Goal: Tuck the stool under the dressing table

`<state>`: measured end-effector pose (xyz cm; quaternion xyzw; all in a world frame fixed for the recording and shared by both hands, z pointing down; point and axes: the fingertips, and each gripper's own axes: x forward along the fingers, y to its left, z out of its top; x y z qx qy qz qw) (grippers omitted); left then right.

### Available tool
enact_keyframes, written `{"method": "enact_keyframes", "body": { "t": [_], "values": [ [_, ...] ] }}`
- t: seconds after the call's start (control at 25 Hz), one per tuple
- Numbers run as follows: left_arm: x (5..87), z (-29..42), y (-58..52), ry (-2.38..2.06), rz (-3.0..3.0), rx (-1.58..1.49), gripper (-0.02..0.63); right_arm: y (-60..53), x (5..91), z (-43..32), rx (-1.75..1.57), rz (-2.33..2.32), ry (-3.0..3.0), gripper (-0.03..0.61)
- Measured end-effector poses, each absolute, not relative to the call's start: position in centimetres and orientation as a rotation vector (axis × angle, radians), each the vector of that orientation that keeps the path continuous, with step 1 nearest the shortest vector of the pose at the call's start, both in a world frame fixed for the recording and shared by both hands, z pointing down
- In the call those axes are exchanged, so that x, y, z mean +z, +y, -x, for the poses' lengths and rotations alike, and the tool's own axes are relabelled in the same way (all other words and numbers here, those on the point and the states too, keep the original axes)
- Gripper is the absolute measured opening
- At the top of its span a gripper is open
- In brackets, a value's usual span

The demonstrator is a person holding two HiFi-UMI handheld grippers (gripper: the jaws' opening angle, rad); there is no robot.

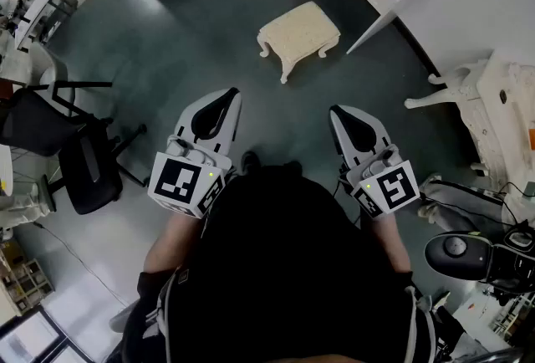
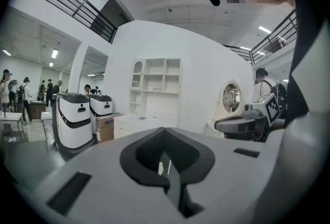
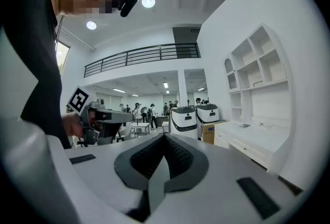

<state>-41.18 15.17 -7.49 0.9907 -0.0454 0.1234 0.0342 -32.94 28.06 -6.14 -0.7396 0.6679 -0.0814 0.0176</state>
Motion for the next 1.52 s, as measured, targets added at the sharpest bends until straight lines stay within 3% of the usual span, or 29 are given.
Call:
{"method": "enact_keyframes", "body": {
  "t": [0.72, 1.52],
  "values": [
    [-6.8, 38.2, 20.2, -0.090, -3.059, 0.364, 0.006, 33.5, -4.7, 32.5, -0.307, 2.275, 2.160, 0.020],
    [-4.2, 33.5, 21.9, -0.117, -3.044, 0.333, 0.006, 38.5, -3.1, 26.4, -0.325, 2.248, 2.059, 0.021]
  ]
}}
